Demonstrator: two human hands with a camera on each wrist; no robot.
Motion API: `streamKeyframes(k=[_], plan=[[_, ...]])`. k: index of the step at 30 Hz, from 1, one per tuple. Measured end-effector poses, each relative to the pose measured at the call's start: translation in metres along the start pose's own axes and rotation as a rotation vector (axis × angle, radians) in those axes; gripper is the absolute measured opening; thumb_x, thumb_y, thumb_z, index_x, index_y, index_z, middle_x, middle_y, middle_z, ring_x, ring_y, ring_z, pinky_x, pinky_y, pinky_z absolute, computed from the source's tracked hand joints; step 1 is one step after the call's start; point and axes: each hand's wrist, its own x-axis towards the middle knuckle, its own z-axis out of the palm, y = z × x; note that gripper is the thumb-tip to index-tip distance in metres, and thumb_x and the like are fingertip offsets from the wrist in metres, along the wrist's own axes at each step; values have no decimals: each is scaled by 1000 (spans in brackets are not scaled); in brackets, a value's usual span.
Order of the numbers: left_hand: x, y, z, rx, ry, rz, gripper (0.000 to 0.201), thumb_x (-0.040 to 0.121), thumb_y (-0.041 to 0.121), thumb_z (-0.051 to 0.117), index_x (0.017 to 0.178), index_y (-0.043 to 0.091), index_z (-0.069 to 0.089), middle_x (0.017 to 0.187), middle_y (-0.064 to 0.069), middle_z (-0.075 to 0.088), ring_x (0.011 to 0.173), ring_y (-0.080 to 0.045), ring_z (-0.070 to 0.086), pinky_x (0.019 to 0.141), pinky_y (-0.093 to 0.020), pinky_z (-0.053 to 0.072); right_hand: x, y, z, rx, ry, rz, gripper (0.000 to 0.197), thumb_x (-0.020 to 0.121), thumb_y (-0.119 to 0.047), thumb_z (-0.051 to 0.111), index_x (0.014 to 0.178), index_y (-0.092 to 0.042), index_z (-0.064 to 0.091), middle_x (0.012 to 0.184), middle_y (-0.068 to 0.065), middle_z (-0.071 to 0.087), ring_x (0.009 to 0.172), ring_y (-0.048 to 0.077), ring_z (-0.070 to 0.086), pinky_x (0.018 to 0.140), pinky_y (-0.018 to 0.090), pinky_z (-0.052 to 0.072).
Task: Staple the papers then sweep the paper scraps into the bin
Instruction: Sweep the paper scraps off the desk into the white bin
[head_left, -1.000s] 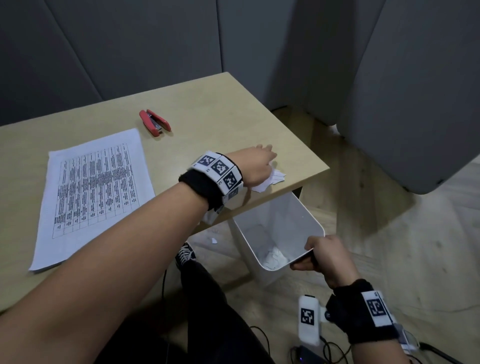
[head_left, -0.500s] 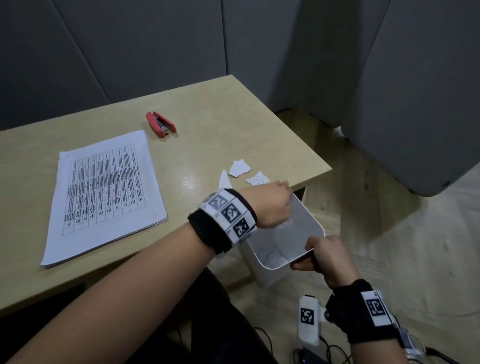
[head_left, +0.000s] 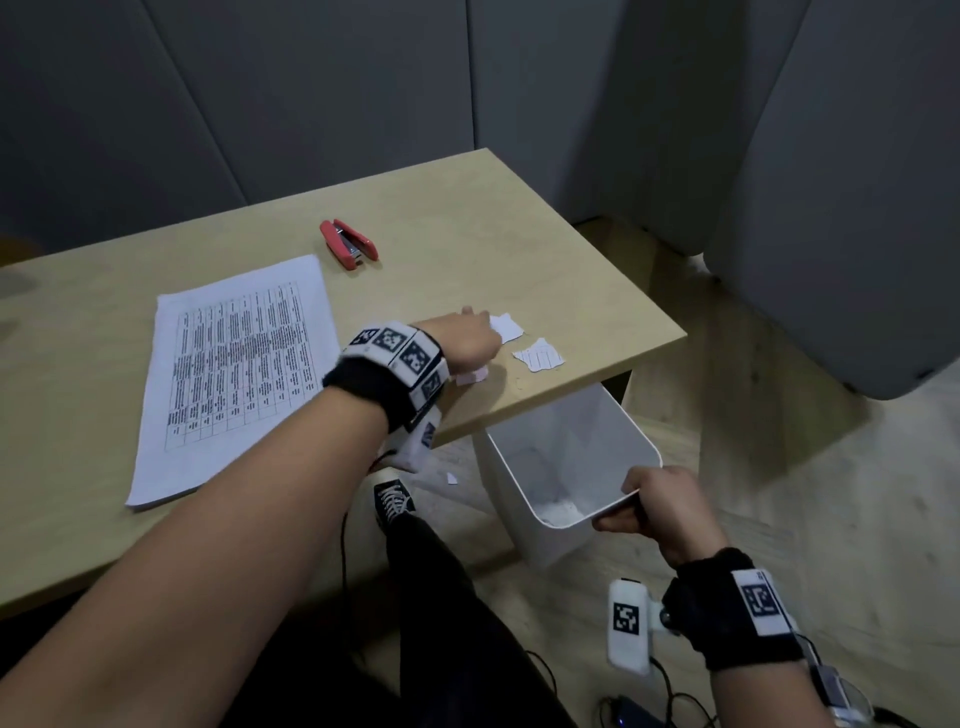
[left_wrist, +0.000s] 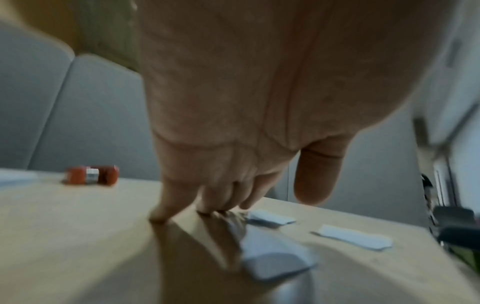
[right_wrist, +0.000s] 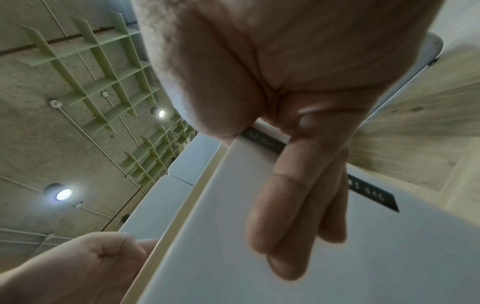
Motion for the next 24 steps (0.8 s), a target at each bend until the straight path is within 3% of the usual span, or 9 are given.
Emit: streamKeyframes(k=[4,6,8,10,12,20,24], plan=[[7,26,6,58,-8,55,41,93,-4,34,132,-12,44,147,-29,35,142,-41,29,114,-48,31,-1,1,1,-2,5,-9,27,79,10,42,102,21,52,58,36,65,51,46,70,71,58,60],[-3,40,15,8,4,80,50,94,2,31,143,-10,32,155,-29,21,146,-38,22,117,-47,25,-2,1,0,3,0,-8,25,79,10,43,100,21,52,59,37,65,51,46,70,67,55,61],[-8,48,27,-59,3,79,57,99,17,26,153,0,15,163,-20,0,151,-33,7,121,-48,16,-3,1,-1,14,-6,-5,23,79,11,42,97,22,53,61,40,64,49,45,69,60,50,61],[-13,52,37,-95,23,116,58,102,26,21,154,4,10,165,-15,-7,153,-31,-2,122,-47,11,-5,1,-3,20,-13,-1,21,79,11,42,94,21,53,62,40,64,50,46,69,58,47,61],[-16,54,46,-91,44,178,59,101,23,20,155,4,6,164,-16,-9,153,-31,-7,124,-46,5,-6,1,-5,18,-15,2,19,79,11,43,91,20,53,62,39,65,51,46,70,60,46,62],[-46,66,74,-99,72,298,60,100,18,22,155,1,5,164,-17,-6,153,-30,-6,125,-44,1,-4,3,-3,24,-6,2,30,77,11,43,101,26,54,67,42,64,52,48,70,57,47,61],[-62,72,75,-80,48,407,59,100,18,27,155,4,13,165,-13,5,153,-25,4,125,-39,8,-3,3,-3,30,-5,-3,27,79,12,42,99,26,53,71,45,63,49,46,69,54,45,61]])
